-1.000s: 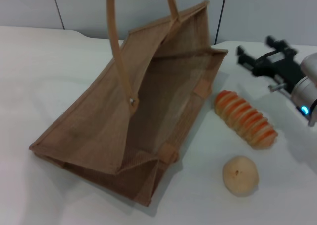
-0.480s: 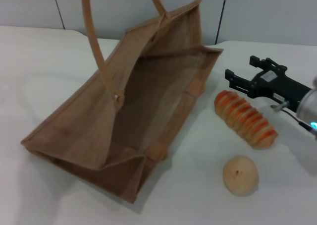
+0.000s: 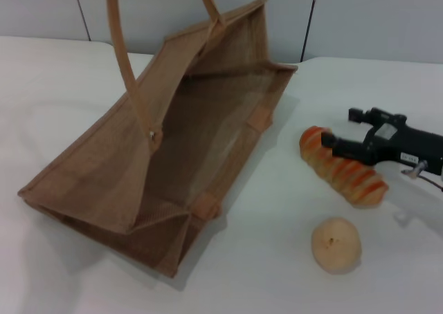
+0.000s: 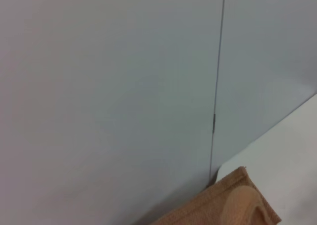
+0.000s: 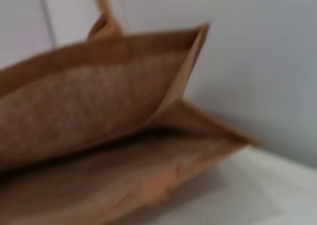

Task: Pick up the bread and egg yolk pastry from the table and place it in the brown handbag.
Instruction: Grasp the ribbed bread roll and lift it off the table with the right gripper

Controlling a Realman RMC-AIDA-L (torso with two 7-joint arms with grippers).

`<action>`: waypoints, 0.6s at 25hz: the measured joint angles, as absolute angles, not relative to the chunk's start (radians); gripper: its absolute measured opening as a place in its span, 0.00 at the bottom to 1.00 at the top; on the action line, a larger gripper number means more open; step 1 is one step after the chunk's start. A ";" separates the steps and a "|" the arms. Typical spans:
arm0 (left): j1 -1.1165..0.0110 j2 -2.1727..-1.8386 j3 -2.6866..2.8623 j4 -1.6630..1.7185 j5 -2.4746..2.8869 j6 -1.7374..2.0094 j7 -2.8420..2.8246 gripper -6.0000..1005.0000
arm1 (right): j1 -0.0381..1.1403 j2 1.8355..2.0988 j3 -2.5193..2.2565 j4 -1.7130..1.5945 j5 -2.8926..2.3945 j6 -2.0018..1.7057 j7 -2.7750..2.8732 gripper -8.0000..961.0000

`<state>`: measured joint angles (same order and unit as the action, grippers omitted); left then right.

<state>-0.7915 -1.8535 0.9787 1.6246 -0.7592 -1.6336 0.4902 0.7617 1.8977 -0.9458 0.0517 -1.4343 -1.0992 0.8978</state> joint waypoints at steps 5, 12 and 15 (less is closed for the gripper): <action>-0.791 -1.851 0.978 1.626 -0.754 -1.634 0.486 0.13 | 0.723 1.904 -1.110 -0.095 -1.437 -1.100 1.058 0.92; -0.791 -1.850 0.979 1.626 -0.735 -1.634 0.485 0.13 | 0.581 1.960 -1.136 -0.446 -1.642 -1.075 1.306 0.92; -0.791 -1.851 0.979 1.626 -0.735 -1.634 0.485 0.12 | 0.489 2.012 -1.129 -0.701 -1.809 -1.062 1.448 0.92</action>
<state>-0.7914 -1.8506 0.9787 1.6261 -0.7347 -1.6337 0.4847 0.4886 2.0124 -1.1295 -0.7009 -1.8089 -1.0617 1.4478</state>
